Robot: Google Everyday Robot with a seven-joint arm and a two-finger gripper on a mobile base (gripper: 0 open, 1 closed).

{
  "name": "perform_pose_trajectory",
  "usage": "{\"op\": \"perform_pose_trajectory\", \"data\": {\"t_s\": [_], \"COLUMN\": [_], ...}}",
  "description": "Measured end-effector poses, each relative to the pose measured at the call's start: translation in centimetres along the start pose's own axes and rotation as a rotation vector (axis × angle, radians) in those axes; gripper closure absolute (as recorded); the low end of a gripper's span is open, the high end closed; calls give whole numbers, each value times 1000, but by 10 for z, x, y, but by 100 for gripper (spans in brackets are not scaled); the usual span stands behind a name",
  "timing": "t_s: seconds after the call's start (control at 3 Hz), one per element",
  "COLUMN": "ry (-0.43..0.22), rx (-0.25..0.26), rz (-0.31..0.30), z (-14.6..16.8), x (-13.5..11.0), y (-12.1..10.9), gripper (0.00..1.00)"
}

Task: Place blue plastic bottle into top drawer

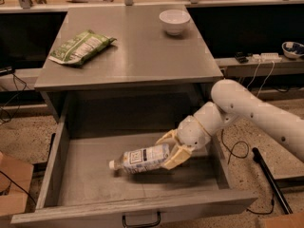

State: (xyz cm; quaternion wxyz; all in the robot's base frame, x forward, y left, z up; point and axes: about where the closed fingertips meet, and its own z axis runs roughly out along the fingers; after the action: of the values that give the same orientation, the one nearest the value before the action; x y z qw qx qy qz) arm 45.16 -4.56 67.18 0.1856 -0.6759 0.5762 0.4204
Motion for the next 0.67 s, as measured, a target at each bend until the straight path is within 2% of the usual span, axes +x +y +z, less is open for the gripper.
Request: {"op": "perform_pose_trajectory", "data": {"t_s": [0.33,0.67], "ry": [-14,-34], "rx": [6,24], "rz": [82,118], "z": [22,33], "x": [32,42], "y": [-10,-9], "gripper": [76,45]}}
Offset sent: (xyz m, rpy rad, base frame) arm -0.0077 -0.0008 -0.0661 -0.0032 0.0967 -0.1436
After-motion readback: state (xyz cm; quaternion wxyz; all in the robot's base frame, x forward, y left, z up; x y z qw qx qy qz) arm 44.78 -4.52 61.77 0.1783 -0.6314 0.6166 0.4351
